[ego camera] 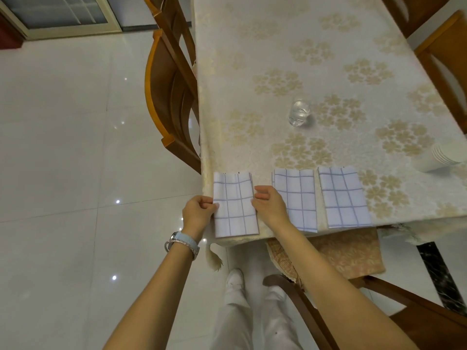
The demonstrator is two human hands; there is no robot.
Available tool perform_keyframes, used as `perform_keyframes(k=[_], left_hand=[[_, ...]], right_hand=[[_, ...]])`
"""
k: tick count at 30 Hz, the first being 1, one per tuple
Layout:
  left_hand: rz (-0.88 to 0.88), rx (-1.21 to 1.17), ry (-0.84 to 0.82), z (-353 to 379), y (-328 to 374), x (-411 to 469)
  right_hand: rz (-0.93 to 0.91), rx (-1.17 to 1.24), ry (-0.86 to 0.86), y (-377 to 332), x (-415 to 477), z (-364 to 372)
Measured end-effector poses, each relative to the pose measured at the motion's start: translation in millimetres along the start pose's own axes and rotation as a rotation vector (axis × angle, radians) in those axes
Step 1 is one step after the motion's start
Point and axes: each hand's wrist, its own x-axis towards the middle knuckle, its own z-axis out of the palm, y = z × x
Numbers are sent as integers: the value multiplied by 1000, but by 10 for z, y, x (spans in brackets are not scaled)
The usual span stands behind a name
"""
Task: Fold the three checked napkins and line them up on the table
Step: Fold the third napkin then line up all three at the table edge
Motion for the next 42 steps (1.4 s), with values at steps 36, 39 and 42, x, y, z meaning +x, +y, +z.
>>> perform_keyframes(k=[36,39,42], left_hand=[[165,104,20,1562,589,-416],[150,118,36,1553,563,-400],[148,126,86,1488,559,-415]], right_hand=[[6,-16,171,399,229,-1317],[6,-5,152,390,239,-1310],[-5,10,114,369,253,-1266]])
